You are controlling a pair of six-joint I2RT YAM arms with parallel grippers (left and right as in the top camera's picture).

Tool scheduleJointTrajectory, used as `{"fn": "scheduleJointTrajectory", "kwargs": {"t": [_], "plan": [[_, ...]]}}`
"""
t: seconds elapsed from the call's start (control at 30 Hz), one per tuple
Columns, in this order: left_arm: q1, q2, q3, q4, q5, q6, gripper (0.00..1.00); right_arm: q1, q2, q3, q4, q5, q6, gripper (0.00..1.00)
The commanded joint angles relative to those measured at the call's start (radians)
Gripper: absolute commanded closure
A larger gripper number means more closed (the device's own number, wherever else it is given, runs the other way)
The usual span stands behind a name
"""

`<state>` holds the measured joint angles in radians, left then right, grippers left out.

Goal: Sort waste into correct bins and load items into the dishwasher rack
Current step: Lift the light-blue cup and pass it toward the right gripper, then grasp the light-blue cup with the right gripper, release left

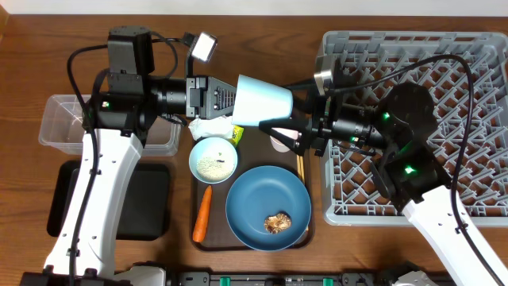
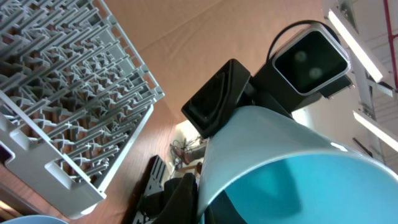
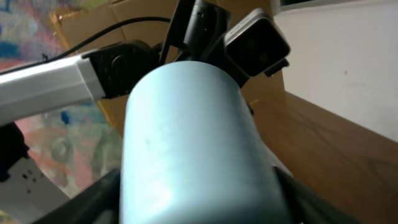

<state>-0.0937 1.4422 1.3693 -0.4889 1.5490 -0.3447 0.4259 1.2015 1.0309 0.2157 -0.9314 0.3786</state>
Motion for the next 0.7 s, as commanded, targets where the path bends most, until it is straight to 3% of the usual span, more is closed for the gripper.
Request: {"fn": "scheduleJointTrajectory", "kwargs": {"t": [0.0,0.3,0.33,0.4,0.43,0.67], "plan": [[-0.004,-0.002,0.013,0.006,0.022,-0.009,0.94,0.008,0.002,0.011,0.002,0.0,-0.001,0.44],[-0.004,-0.002,0.013,0.006,0.021,-0.009,0.93,0.008,0.002,0.011,0.002,0.0,-0.001,0.49],[-0.004,-0.002,0.013,0.006,0.021,-0.009,0.83,0.008,0.002,0.011,0.002,0.0,-0.001,0.49],[-0.003,-0.002,0.013,0.006,0.021,-0.009,0.51,0.008,0.001,0.011,0.002,0.0,-0.002,0.49],[-0.003,-0.002,0.013,0.007,0.021,-0.009,0.47,0.007,0.001,0.011,0.002,0.0,-0.002,0.5],[-0.002,-0.002,0.013,0.044,0.01,-0.009,0.45,0.005,0.001,0.011,-0.019,0.0,-0.024,0.55]]}}
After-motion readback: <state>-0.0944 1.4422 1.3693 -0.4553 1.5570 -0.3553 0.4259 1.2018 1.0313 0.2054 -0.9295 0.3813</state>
